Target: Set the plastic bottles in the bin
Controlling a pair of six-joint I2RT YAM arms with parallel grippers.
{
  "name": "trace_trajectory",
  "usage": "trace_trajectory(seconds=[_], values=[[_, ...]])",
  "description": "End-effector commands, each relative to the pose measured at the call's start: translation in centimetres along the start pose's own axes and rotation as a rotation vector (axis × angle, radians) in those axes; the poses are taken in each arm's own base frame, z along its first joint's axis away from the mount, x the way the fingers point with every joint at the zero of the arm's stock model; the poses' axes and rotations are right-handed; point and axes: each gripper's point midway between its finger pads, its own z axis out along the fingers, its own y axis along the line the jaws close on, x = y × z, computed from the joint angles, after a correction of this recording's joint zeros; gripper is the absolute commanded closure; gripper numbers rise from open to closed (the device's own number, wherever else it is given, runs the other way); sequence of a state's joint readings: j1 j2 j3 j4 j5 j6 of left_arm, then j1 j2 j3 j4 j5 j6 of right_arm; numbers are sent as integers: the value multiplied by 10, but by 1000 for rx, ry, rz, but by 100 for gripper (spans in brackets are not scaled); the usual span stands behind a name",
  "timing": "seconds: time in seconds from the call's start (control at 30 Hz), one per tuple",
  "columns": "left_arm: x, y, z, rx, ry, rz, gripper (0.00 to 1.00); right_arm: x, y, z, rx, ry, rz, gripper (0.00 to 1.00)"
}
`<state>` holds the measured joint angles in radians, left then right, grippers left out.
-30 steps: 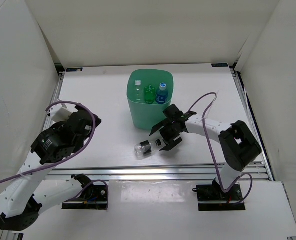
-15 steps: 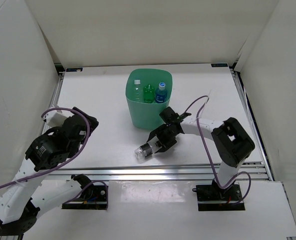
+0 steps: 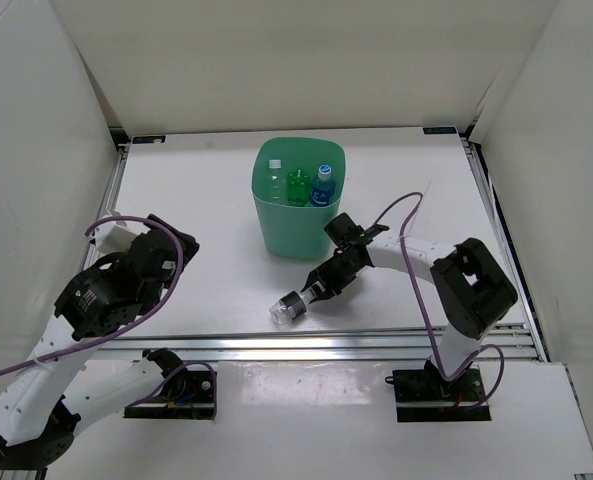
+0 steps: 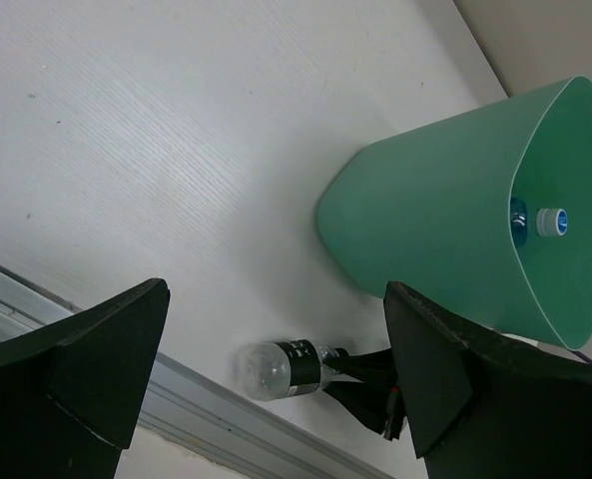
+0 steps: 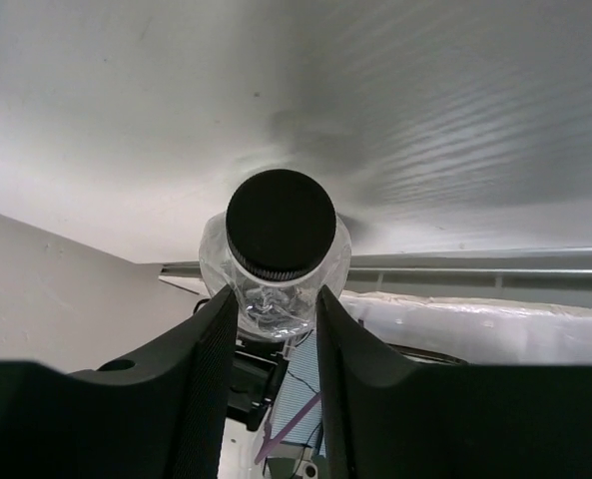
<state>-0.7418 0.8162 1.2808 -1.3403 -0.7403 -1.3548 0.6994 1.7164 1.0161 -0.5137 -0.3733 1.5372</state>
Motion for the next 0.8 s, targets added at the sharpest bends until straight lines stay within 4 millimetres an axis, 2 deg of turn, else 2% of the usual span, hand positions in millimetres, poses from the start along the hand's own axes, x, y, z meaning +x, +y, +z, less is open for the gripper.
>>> trace_trajectory(seconds=[0.0,0.17,0.2,0.27,0.33,0.43,0.53,0.57,0.77], values=[[5,18,3,-64,5,27,0,5,-8,-16,19,-5,-11,85],[2,18,2,-59,-6,12,0,11,-2,-31,26,-4,-43,93],[2,18,2,-59,-6,12,0,16,3,-39,6,5,-70,94],[1,18,3,-60,-15,12,0,17,-3,-49,23,4,-84,98],[-1,19,3,-62,-24,12,0,22,3,-66,-12,-2,-113,100],[-1,18,5,-70,-32,19,0,23,-8,-88,-10,-10,-94,100],[-2,16,7,-72,-41,19,0,22,-2,-116,-91,-44,-94,100],[-2,17,7,-72,-41,35,0,22,-2,-116,-91,-44,-94,100],[2,9,13,-63,-42,57,0,39,17,-165,-218,-52,-124,100]])
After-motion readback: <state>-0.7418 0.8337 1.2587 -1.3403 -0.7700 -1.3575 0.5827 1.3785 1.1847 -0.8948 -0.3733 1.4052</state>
